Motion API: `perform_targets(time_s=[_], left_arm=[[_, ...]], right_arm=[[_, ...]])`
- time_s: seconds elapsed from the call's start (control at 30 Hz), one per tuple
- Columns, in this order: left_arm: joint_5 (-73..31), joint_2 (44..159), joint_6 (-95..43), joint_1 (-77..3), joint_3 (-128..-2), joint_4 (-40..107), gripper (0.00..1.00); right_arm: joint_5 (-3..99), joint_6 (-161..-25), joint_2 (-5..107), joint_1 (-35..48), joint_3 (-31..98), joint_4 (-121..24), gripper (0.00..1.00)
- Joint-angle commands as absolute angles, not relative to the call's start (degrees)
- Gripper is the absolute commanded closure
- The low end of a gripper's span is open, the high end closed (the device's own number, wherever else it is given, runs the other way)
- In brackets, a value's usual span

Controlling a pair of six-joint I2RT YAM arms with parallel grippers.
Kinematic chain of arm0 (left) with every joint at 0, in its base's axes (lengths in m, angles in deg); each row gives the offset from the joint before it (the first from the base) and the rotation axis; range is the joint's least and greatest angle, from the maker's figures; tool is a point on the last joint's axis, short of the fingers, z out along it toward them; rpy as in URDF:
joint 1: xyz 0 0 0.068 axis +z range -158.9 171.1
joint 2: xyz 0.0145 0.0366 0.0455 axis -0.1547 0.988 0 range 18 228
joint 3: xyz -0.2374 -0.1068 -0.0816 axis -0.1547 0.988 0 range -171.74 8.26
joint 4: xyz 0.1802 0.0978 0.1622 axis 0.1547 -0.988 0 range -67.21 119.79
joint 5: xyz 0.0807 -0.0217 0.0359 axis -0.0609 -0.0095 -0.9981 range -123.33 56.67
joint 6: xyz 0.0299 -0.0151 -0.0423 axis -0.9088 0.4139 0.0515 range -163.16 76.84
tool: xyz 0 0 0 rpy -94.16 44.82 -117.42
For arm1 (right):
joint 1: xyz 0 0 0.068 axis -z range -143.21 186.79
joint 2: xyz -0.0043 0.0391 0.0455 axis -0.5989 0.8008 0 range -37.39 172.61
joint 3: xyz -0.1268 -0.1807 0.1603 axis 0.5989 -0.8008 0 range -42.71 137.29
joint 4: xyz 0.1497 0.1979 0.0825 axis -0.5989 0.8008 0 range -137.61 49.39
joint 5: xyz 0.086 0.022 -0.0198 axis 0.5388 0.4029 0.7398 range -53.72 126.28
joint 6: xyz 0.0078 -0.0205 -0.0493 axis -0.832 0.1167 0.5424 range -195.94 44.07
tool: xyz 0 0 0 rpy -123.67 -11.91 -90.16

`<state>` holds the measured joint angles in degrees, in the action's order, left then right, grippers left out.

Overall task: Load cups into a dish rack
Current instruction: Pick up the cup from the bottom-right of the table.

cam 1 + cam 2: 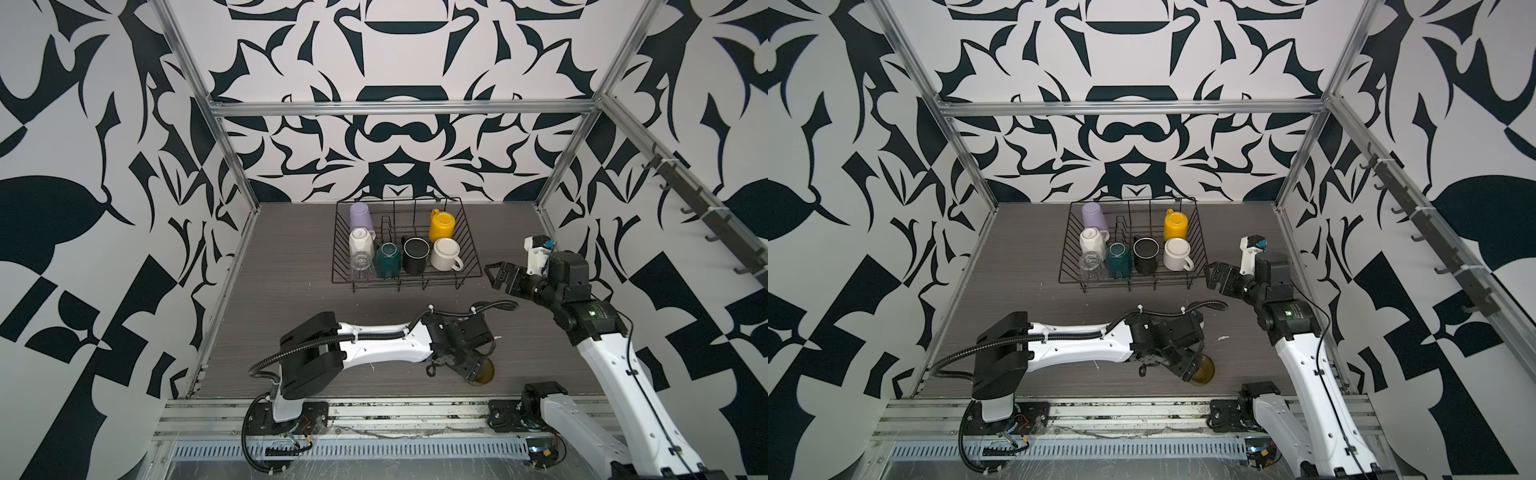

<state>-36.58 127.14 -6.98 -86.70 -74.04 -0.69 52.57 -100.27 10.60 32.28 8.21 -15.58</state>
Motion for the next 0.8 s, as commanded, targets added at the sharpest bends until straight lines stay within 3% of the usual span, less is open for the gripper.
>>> perform_targets(time_s=[0.0,0.23,0.43,0.77], left_arm=[[-37.8,129.2,-6.4,-86.9,-76.4,-4.0,0.24],[-38.4,131.3,-6.7,-86.9,-78.7,-5.3,0.29],[-38.9,132.6,-6.9,-86.9,-80.5,-6.9,0.41],[-38.6,135.3,-7.4,-86.9,-83.7,-9.5,0.52]], right_arm=[[51.8,-100.9,9.1,32.5,8.8,-14.9,0.0],[51.7,-101.0,7.6,32.5,8.7,-14.2,0.01],[51.3,-100.8,6.8,32.5,8.6,-13.8,0.0],[50.3,-99.8,5.5,32.5,8.4,-12.8,0.0]])
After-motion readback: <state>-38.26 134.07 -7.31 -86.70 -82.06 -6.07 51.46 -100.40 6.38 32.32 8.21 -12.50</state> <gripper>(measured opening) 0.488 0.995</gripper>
